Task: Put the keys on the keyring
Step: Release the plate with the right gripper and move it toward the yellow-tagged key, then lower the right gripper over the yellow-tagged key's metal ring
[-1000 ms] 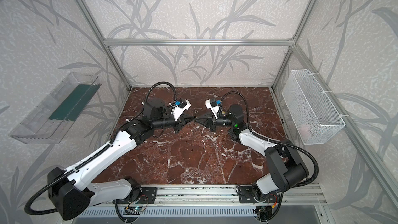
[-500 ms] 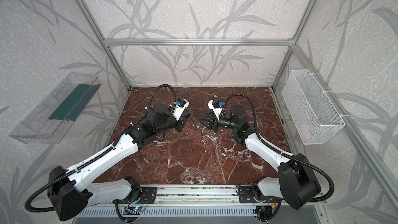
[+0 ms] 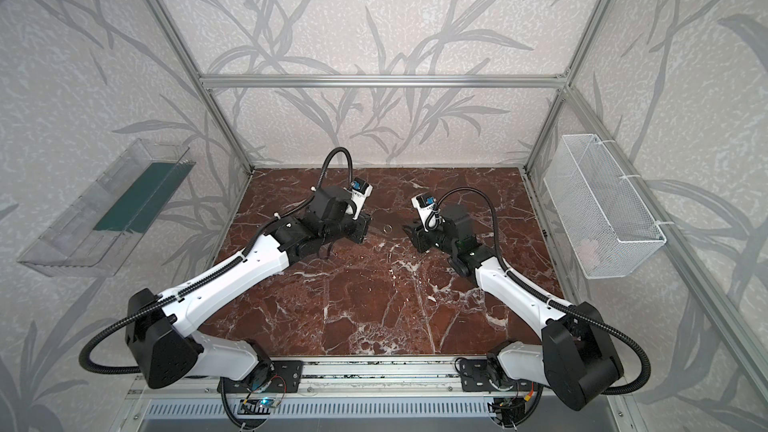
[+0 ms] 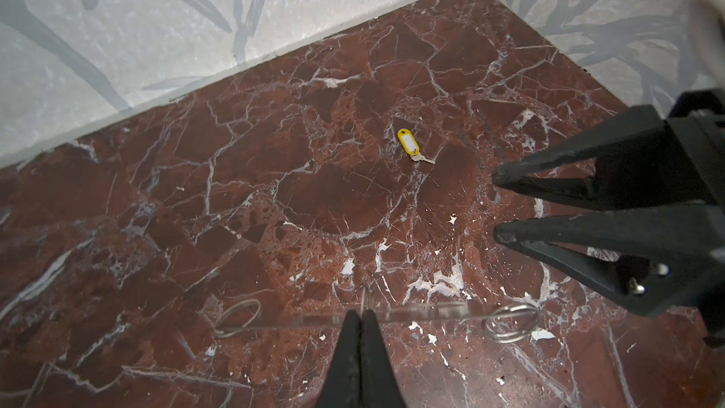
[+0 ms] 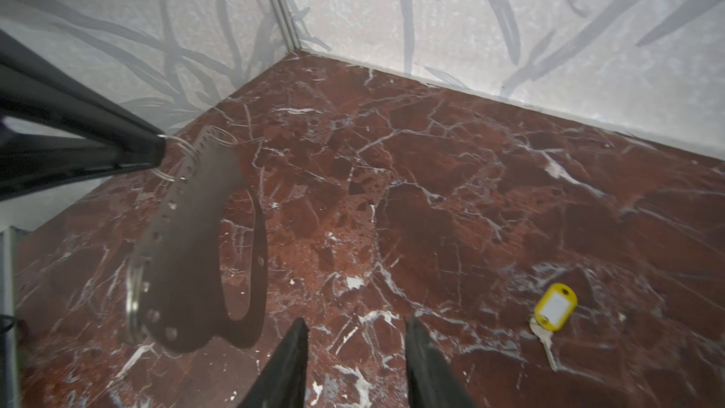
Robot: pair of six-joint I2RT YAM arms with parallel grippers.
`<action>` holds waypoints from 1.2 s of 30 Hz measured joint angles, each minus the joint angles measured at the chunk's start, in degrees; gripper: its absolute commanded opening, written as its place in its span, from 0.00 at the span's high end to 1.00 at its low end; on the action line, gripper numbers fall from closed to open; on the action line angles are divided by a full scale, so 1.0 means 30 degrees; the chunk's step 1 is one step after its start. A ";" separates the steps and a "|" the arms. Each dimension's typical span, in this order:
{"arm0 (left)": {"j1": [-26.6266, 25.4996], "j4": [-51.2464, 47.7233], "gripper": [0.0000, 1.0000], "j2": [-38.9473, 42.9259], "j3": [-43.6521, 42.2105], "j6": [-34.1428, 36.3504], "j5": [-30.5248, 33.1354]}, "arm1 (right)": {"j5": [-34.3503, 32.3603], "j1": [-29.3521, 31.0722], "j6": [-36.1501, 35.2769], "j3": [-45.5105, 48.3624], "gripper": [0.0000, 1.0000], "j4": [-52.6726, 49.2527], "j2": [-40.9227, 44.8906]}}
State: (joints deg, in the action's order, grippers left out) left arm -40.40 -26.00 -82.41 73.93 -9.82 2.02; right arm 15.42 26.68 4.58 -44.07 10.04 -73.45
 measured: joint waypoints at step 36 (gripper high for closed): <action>-0.0240 -0.5734 1.00 -0.2754 0.4058 -0.0794 0.1362 | -0.5938 -0.1435 0.0882 -0.6630 0.57 -0.5544 -0.9646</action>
State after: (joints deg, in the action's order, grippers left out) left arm -41.12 -43.20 -90.67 86.11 -12.21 6.11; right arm -2.39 22.37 7.22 -63.96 -6.59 -102.39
